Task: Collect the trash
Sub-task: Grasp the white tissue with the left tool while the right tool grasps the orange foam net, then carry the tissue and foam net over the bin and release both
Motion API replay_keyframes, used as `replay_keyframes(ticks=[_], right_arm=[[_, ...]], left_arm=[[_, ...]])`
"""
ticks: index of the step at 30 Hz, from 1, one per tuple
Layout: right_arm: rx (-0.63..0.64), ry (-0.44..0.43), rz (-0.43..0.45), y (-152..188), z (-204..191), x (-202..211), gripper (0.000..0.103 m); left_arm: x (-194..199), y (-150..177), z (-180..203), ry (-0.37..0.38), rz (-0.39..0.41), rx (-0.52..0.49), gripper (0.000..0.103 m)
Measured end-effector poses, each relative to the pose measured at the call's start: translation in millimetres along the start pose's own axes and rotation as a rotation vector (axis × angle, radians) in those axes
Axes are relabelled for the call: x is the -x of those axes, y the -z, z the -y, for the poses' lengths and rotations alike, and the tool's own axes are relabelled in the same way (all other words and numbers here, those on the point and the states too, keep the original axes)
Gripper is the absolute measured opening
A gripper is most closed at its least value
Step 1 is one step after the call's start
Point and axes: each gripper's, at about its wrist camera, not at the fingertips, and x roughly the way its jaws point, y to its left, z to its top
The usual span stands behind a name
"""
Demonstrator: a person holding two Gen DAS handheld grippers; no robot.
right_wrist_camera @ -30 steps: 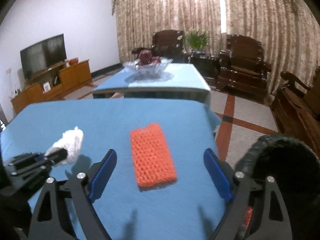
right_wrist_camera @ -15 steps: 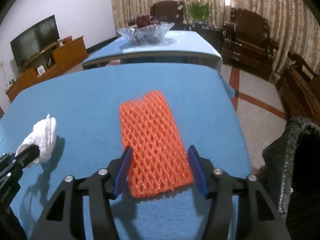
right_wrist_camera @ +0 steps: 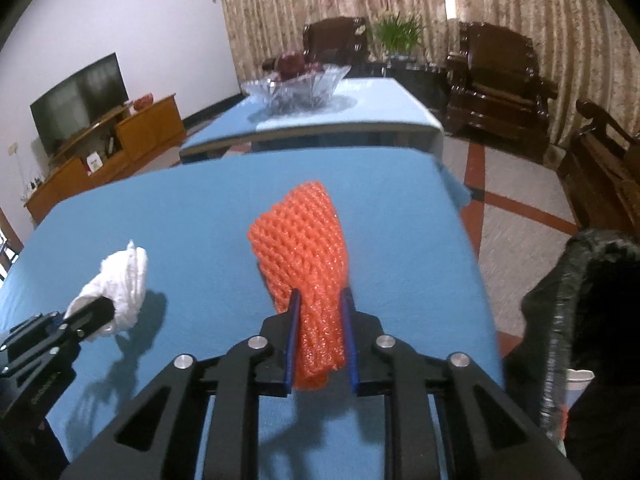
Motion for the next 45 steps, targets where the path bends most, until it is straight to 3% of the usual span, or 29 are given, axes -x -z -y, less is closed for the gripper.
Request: replay_keyframes(ticks=[9,18,37,45], right_arm=[[-0.004,0.035,0.061,-10.3,13.2,39.5,0.019],[-0.053,0.093,0.126,-9.7,50.9,89.6,0.019],[-0.220,0.314,0.203,40.4,172.6,186.8,0.019],[-0.263,0.380,0.208,59.2,210.0,202.3,0.019]], left_arm=[[15.5,-10.3,36.2,0.047,0.045,-0.038,0.008],[34.1,-17.1,87.9,0.122,0.080,-0.095,0.008],[51.5,1.0,232.1,0.361,0.082,-0.233,0.008],[46.8,11.2,280.7,0.423,0.069,-0.274,0.008]])
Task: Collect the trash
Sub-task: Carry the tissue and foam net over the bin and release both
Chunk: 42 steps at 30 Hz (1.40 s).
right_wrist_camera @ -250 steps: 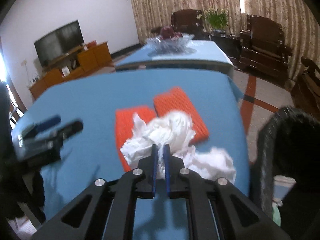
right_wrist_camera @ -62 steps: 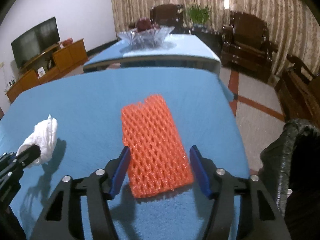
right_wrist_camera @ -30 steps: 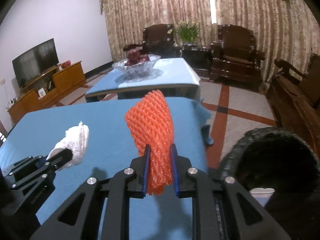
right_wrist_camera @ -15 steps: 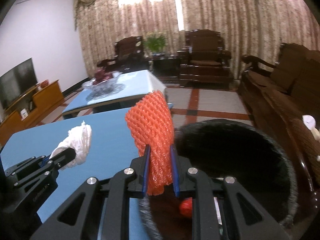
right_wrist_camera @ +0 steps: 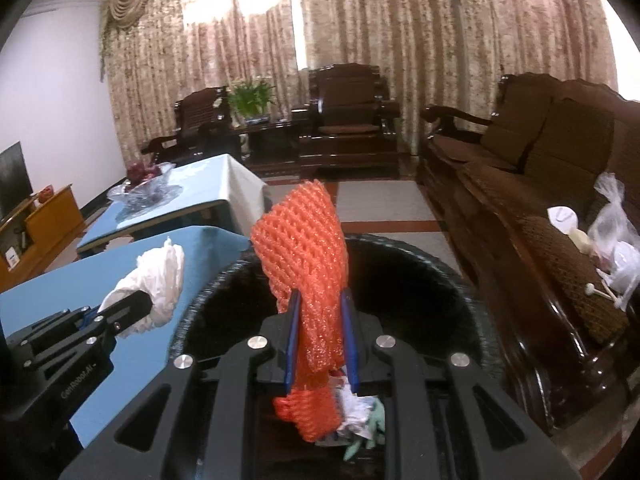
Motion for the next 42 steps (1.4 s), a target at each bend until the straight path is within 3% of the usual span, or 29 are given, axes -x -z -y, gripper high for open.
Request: replay_keyframes(ticks=[18,21,23,27,29,31,34,42], right_arm=[[-0.025,0.062,-0.063,21.2,43.1,-23.2,0.021],[-0.020,0.072,-0.085,27.0,46.6,-30.3,0.030],[-0.015,0.090,-0.094,30.4,46.1,-33.4,0.052],[-0.022,0.101,-0.094,34.1,46.5,-32.9,0.073],[-0.021,0.113,-0.089,33.9,45.9,-30.9,0.089],[-0.017,0.107,-0.088,33.3,44.7,-29.2,0.096],[-0.023,0.092,-0.098,31.8,43.3,-27.5,0.097],[-0.031,0.051,-0.078,23.3,28.5,-10.5,0.097]], left_arm=[[-51.1,12.5,35.0,0.043,-0.075,-0.045,0.009],[-56.3,16.2,32.6,0.047,-0.099,-0.041,0.018],[-56.8,15.3,29.3,0.056,-0.103,-0.025,0.033],[-50.6,12.5,24.8,0.052,-0.086,-0.012,0.052],[-46.6,10.7,20.3,0.041,-0.078,-0.001,0.066],[-41.8,8.2,13.7,0.030,-0.067,0.014,0.073],[-32.3,5.1,1.7,-0.005,-0.052,0.024,0.084],[5.8,1.1,-33.3,-0.084,-0.027,0.047,0.090]])
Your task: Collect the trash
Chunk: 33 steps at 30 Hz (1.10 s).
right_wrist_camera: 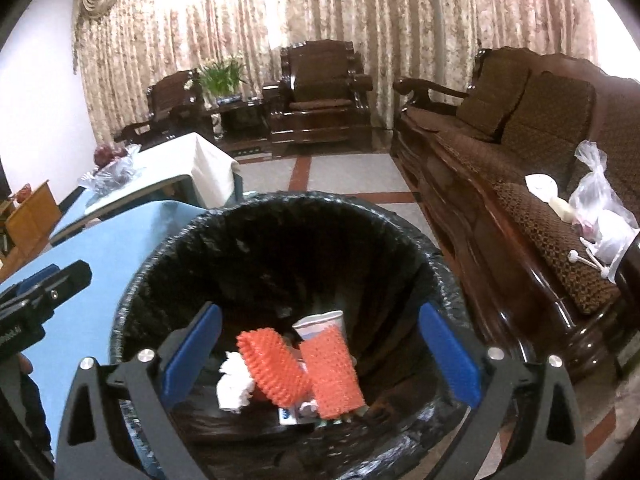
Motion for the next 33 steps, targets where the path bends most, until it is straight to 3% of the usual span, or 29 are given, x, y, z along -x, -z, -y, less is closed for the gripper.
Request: replay_keyframes(ticks=[10,33], right_arm=[[0.060,-0.069,0.034,-10.3,-30.8,42.2,0.097],[0.149,-0.175,0.114,-22.0,-73.5,122.6,0.097]], left_arm=[[54.9,5.1,-32.6,-0.083,0.015,0.035,0.091],[154.0,5.0,-39.9,-0.182,0.066,0.049,0.094]])
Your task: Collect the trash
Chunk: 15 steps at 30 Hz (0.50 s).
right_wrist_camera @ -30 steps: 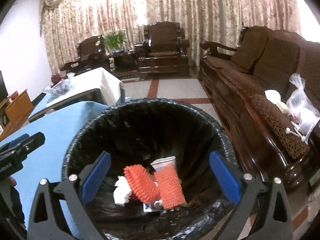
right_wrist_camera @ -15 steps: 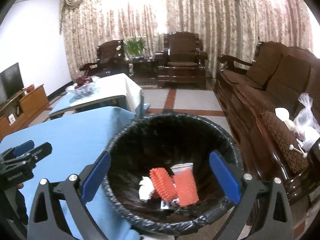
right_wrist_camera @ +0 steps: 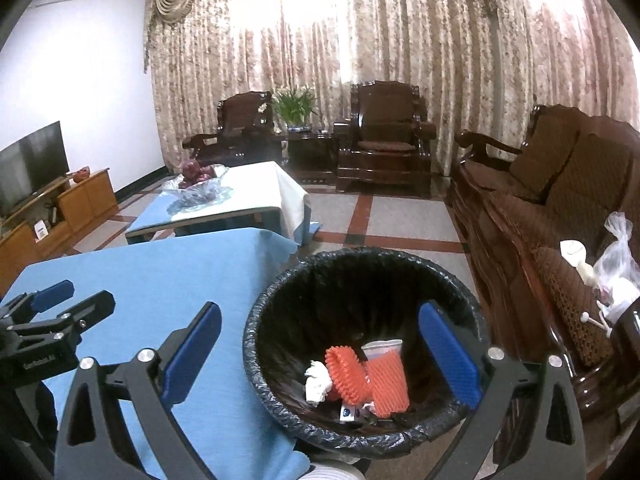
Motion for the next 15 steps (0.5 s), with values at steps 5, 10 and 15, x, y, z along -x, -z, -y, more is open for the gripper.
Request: replay_keyframes(ticks=[5,10,15], right_arm=[[0.019,-0.021,0.011,-2.2,-11.9,7.8,0.097],[0.026,-0.045,0.020,-4.0,-20.7,10.3,0.097],[0.039,-0.055,0.022,-5.0,-28.2,10.1,0.097]], left_arm=[[14.2,0.9,-3.5,-0.026,0.018,-0.010,0.095],[25.3,2.8,-11.9,-0.057,0.041,-0.004,0.095],[33.0,2.8,-17.7,-0.076,0.060,-0.002,0.095]])
